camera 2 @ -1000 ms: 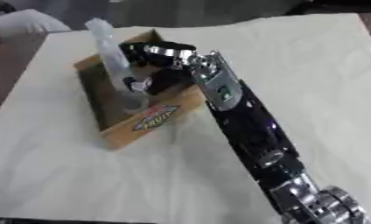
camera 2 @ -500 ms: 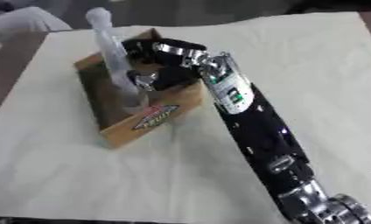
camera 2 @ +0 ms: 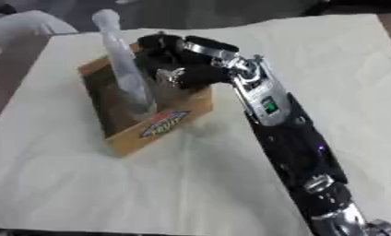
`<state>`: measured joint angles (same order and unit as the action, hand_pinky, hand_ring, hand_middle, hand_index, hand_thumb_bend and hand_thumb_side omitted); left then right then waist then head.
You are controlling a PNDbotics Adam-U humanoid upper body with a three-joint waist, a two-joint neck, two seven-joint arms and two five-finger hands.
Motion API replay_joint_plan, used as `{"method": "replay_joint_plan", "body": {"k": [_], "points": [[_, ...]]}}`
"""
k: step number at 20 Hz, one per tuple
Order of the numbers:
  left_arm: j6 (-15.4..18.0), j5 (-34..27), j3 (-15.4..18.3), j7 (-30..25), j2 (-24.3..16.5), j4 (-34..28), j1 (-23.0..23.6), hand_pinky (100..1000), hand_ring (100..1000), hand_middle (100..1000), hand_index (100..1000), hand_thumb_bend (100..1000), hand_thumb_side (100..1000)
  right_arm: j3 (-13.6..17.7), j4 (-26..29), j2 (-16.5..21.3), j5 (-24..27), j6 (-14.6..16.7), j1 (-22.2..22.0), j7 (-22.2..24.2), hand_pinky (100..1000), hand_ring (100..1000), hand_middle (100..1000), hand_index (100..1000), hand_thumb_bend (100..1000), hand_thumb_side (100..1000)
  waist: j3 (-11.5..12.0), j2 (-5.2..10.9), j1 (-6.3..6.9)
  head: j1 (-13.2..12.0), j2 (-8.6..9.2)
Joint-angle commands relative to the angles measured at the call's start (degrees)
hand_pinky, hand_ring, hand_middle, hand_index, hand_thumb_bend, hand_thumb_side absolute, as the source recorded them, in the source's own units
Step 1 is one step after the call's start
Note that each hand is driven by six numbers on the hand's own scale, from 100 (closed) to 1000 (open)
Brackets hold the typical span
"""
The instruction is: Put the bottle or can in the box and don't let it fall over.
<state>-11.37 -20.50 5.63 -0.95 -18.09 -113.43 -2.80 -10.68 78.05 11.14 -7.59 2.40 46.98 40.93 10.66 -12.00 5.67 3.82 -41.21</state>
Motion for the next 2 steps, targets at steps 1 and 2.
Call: {"method": "replay_joint_plan", "body": {"k": [1, 2], "points": [[0.1, 0.5, 0.8, 0.3, -1.3, -1.2, 0.1, 1000, 1000, 924, 710, 711, 100, 0.0, 2.9, 2.3, 1.2, 0.1, 0.3, 0.0, 1000, 1000, 1000, 1000, 100, 478, -0.2, 1.47, -0.18, -0.5, -0.13], [0.1, 0.5, 0.9, 0.3, -1.4, -1.2, 0.2, 1000, 1000, 924, 710, 711, 100, 0.0, 3.5, 3.1, 1.7, 0.2, 0.1, -0.2, 1000, 1000, 1000, 1000, 100, 468, -0.4, 1.59, -0.32, -0.6, -0.21]]}}
